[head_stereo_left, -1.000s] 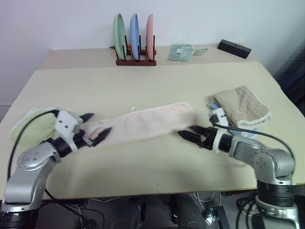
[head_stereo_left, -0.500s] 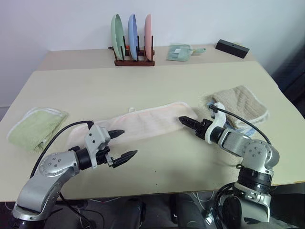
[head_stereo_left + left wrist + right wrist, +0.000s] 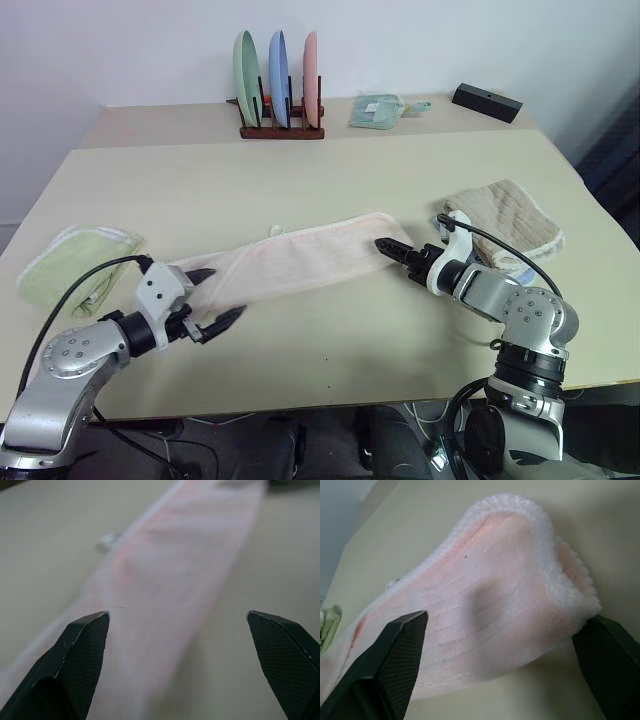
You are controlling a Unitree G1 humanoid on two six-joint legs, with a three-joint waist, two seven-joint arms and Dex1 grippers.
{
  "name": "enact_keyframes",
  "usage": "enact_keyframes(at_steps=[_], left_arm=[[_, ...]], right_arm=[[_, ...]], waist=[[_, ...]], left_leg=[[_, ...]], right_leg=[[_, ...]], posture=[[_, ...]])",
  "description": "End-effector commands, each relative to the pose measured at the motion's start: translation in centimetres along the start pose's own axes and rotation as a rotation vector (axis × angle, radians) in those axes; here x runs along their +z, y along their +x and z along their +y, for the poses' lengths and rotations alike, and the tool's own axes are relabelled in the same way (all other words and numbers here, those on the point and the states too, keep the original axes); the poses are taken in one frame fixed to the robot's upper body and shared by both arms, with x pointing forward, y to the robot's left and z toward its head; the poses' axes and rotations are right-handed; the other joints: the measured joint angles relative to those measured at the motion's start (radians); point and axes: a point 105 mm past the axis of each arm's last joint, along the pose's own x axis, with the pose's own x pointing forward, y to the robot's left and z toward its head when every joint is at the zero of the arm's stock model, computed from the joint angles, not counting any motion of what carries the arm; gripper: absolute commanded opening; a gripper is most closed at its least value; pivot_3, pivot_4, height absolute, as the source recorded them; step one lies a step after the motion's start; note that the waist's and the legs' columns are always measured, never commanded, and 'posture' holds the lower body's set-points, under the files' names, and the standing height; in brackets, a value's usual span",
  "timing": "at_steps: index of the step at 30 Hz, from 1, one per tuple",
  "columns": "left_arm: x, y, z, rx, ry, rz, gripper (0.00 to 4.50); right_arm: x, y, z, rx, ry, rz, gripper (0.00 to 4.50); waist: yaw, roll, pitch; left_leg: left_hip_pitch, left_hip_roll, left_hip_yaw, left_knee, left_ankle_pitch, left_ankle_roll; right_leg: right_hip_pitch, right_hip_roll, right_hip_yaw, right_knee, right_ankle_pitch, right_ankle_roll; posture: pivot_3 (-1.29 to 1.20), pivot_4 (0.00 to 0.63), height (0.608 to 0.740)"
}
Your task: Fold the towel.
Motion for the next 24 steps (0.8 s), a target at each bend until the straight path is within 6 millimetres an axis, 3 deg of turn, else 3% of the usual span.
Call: enact_keyframes(at_steps=[1, 3, 6, 10, 13, 17, 24], left_arm=[[-1.1, -1.8, 2.0, 0.058, 0.119, 0.062, 4.5], [-1.4, -2.2, 2.7, 0.078, 0.14, 0.076, 4.5], [-1.7, -2.8, 5.3, 0.188, 0.213, 0.101, 4.5], [1.1, -2.5, 8.4, 0.387, 0.133, -0.064, 4.5], [2.1, -2.5, 9.0, 0.423, 0.066, -0.125, 4.5], [1.2, -2.8, 9.6, 0.458, 0.016, -0.088, 4.5], [-1.3, -4.1, 11.6, 0.596, 0.092, 0.072, 4.5]], right_arm=[[-0.1, 0.0, -0.7, -0.037, 0.003, 0.005, 4.49], [-0.1, 0.0, -0.8, -0.039, -0.004, 0.005, 4.49], [0.0, 0.1, -0.8, -0.042, -0.014, 0.003, 4.49], [-0.4, 0.1, -0.6, -0.044, -0.034, 0.015, 4.49], [-0.5, 0.1, -0.6, -0.043, -0.032, 0.014, 4.49], [-0.4, 0.2, -0.5, -0.041, -0.029, 0.007, 4.49], [-0.3, 0.3, -0.4, -0.042, -0.029, 0.0, 4.49]], waist=[[-0.004, 0.0, 0.0], [-0.001, 0.0, 0.0], [0.003, 0.0, 0.0], [0.003, -0.001, 0.0], [-0.002, 0.0, 0.0], [-0.014, -0.001, 0.0], [-0.013, -0.001, 0.0]], left_leg=[[0.0, 0.0, 0.0, -0.001, 0.0, 0.0], [-0.001, 0.0, 0.0, -0.001, 0.0, 0.0], [0.0, 0.0, 0.0, 0.0, 0.0, 0.0], [0.0, 0.0, 0.0, 0.0, 0.0, 0.001], [0.0, 0.0, 0.0, 0.0, 0.0, 0.0], [-0.001, 0.0, 0.0, -0.001, 0.0, 0.0], [-0.001, 0.0, 0.0, -0.001, 0.0, 0.001]], right_leg=[[0.0, 0.0, 0.0, 0.0, 0.0, 0.0], [0.0, 0.0, 0.0, 0.0, 0.0, 0.0], [0.0, -0.001, 0.0, -0.001, 0.0, 0.0], [0.0, 0.0, -0.001, -0.001, 0.0, 0.0], [0.0, -0.001, -0.001, -0.001, 0.001, 0.001], [-0.002, -0.001, 0.0, -0.001, 0.0, 0.001], [-0.001, -0.001, 0.0, -0.001, 0.0, 0.001]], posture=[[0.0, 0.15, 0.726], [0.0, 0.15, 0.726], [0.0, 0.15, 0.726], [0.0, 0.15, 0.726], [0.0, 0.15, 0.726], [0.0, 0.15, 0.726], [0.0, 0.15, 0.726]])
